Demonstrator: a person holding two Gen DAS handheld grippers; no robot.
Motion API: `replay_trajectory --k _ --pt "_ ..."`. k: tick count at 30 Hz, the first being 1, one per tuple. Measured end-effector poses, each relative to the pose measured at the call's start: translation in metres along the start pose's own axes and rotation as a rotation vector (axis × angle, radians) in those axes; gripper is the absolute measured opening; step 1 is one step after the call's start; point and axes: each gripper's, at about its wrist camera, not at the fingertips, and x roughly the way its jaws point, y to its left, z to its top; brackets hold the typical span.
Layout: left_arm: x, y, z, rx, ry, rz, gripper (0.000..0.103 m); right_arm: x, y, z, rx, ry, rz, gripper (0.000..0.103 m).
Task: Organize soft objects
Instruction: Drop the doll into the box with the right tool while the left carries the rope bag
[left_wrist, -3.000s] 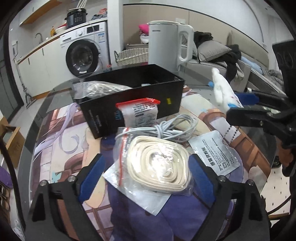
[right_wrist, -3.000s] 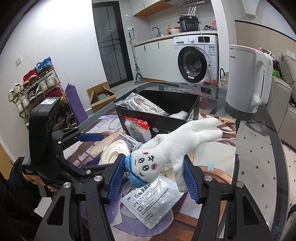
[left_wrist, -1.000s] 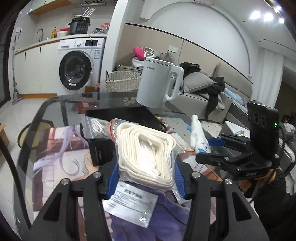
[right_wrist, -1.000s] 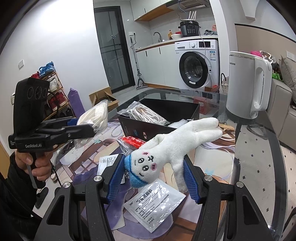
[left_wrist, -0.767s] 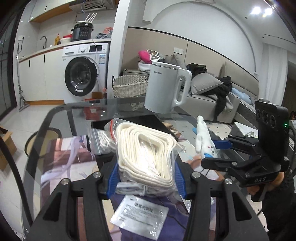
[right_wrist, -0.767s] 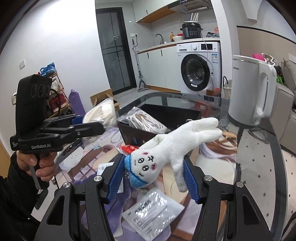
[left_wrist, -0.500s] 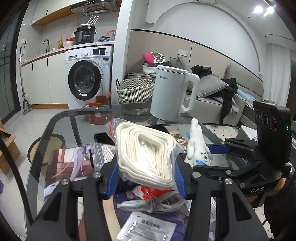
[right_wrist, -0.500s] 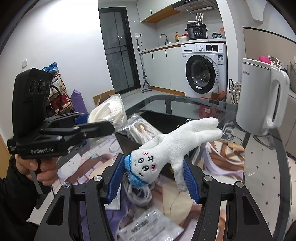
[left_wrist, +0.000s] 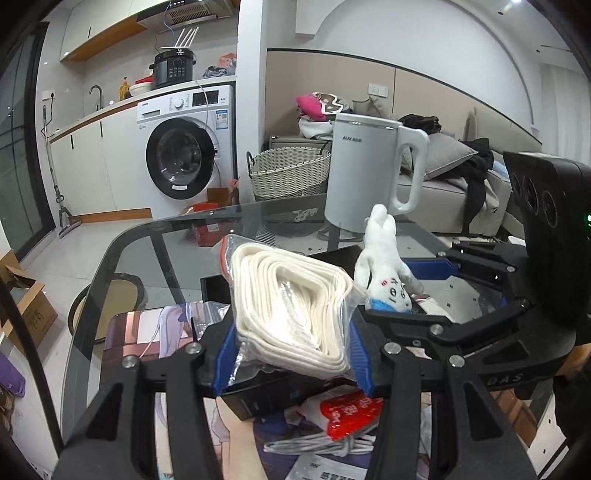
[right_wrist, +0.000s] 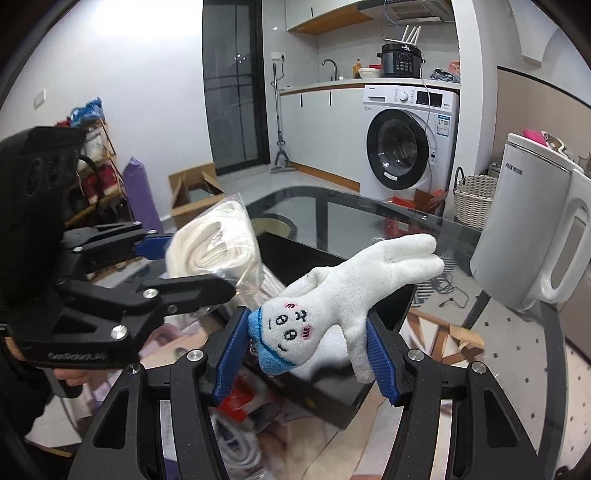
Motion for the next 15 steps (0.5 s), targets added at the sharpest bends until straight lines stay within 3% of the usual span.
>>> replay_trajectory --k 3,7,15 --pt "0.004 0.005 -0.001 -0.014 0.007 0.003 0.051 0.013 -0.004 0.003 0.003 0.019 -0.014 0.062" --pt "0.008 0.010 -0.002 -0.022 0.014 0.003 0.051 0.022 -0.002 0.002 -0.029 0.060 0.011 0.089" --pt "0.021 0.006 -0.003 -0.016 0.033 0.000 0.051 -0.003 -0.017 -0.008 0.003 0.013 -0.025 0.091"
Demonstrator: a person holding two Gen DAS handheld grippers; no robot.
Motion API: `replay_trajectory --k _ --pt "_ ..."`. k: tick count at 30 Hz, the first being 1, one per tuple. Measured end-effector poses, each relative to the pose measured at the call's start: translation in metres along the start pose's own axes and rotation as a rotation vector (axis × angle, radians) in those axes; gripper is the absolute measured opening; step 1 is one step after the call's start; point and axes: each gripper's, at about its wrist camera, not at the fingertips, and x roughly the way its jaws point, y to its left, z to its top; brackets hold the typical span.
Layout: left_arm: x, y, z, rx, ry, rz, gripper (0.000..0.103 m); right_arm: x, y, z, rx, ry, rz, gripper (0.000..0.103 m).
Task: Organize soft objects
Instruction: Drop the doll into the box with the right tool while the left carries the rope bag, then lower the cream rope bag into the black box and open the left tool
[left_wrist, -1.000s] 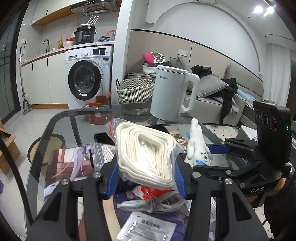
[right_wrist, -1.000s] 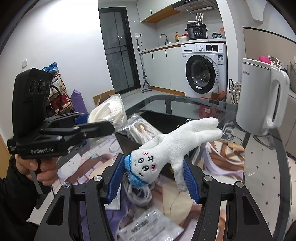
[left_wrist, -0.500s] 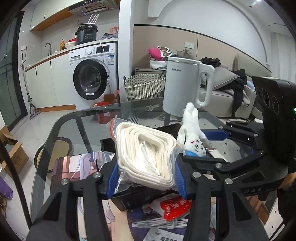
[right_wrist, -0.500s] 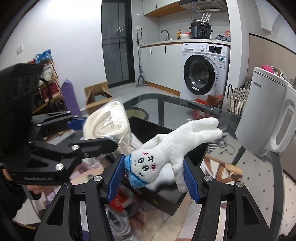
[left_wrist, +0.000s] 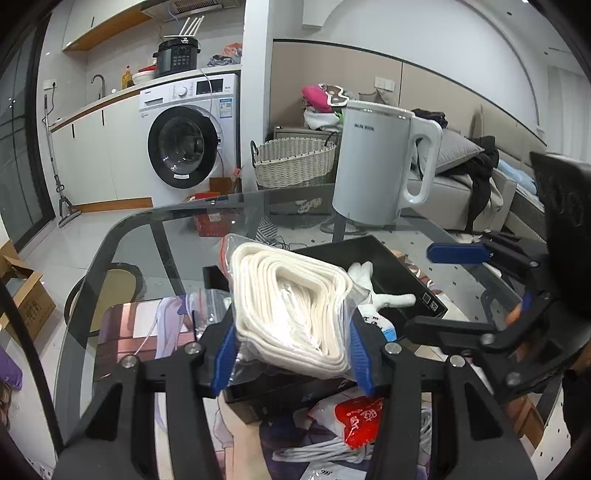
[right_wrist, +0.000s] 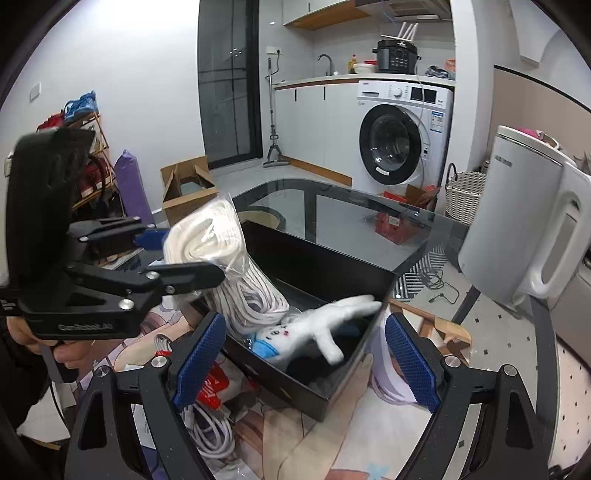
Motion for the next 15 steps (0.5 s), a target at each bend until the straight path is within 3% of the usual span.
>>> replay_trajectory --k 7,15 --pt "0.024 0.000 0.003 -0.010 0.049 0.008 0.057 -0.012 -0.004 -0.006 0.024 -0.014 -0.008 0.091" --pt "0.041 -0.004 -0.001 0.017 0.095 0.016 0.055 -0.023 -0.005 -0.010 0.029 -0.021 -0.013 0.091"
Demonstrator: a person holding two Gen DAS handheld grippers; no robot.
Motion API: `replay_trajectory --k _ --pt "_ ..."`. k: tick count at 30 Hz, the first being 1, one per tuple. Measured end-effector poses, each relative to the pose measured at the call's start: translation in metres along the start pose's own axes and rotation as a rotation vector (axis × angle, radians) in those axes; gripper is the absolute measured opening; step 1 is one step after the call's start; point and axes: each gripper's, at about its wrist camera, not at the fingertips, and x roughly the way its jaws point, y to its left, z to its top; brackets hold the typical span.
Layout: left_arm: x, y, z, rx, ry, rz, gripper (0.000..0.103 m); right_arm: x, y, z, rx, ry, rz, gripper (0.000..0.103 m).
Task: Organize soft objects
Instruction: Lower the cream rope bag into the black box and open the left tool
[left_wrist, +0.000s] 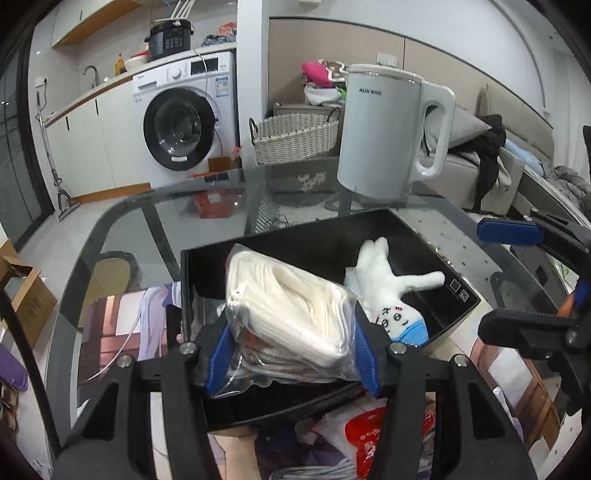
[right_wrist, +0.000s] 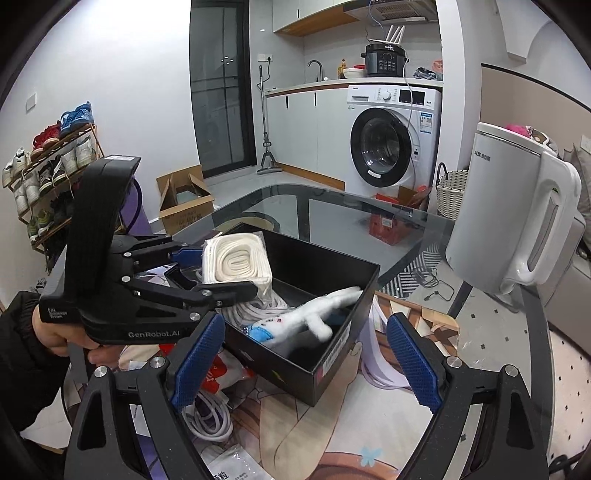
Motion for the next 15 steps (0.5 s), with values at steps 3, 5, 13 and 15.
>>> replay_trajectory --k 3,5,13,15 --pt "0.000 0.001 0.001 -0.001 0.007 -0.010 0.055 -0.001 0.000 -0.001 0.010 0.004 -0.001 0.091" --pt "0.001 0.001 0.002 -0.007 0.022 -0.012 0.053 0.000 -0.001 -0.001 0.016 0.007 0.001 0.091" --pt "-0.005 -0.002 -0.002 -0.044 0.073 -0.039 0.073 -0.004 -0.001 -0.005 0.026 -0.006 0.010 0.091" --pt "-0.010 -0.004 -0.004 -0.047 0.049 -0.053 0.093 -0.009 -0.002 -0.007 0.035 -0.013 0.010 0.091"
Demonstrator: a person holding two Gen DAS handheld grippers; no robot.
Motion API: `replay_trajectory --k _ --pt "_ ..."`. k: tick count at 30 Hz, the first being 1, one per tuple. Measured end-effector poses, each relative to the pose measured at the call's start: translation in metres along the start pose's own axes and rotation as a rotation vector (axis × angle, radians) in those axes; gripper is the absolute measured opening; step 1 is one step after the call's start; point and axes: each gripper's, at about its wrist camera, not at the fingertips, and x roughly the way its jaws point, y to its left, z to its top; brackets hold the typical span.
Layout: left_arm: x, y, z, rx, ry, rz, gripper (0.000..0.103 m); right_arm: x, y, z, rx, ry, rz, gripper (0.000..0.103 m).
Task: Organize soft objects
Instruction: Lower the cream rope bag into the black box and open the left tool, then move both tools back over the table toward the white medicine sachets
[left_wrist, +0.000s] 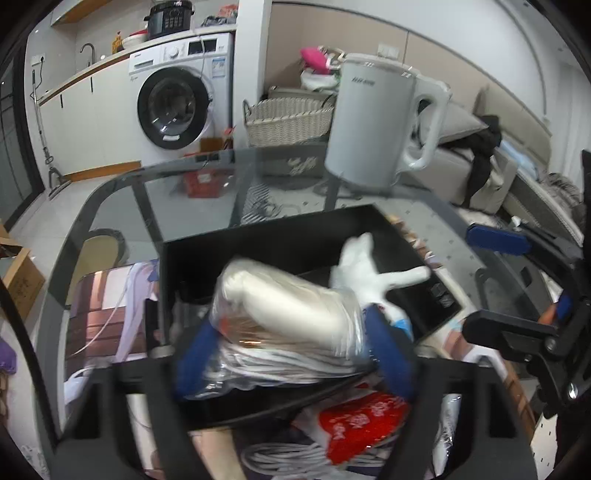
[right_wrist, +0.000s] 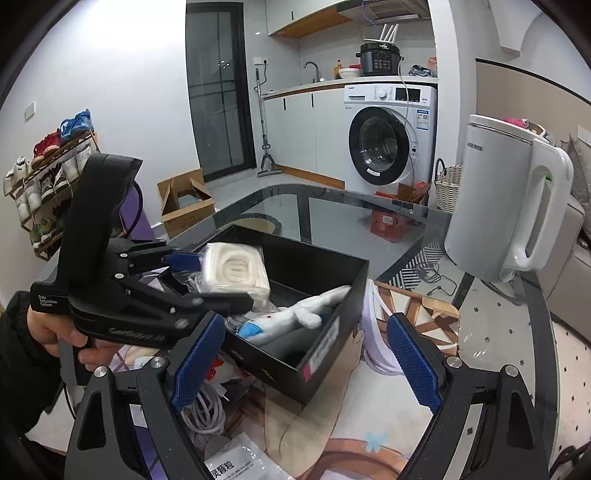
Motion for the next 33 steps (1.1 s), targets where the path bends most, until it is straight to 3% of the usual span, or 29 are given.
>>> replay_trajectory --k 1,15,19,22,33 --pt "-0.004 -0.002 -0.002 0.005 -0.021 0.013 0.103 -0.002 -0.001 -0.001 0.004 -0.006 0.002 0.091" --pt "-0.056 0.005 -0.027 -0.020 -0.118 0.079 0.103 -0.030 -0.007 -0.024 0.063 -0.020 -0.024 0.093" --pt "-0.067 0.006 -0.041 -0.027 -0.132 0.097 0.103 -0.033 -0.005 -0.032 0.079 -0.009 -0.032 0.102" --pt "-0.075 0.007 -0.052 -0.034 -0.142 0.114 0.103 -0.037 -0.001 -0.037 0.090 -0.009 -0.025 0.102" --pt "-0.085 0.005 -0.080 -0.027 -0.126 0.096 0.103 -0.036 0.026 -0.061 0.035 0.126 -0.019 0.102"
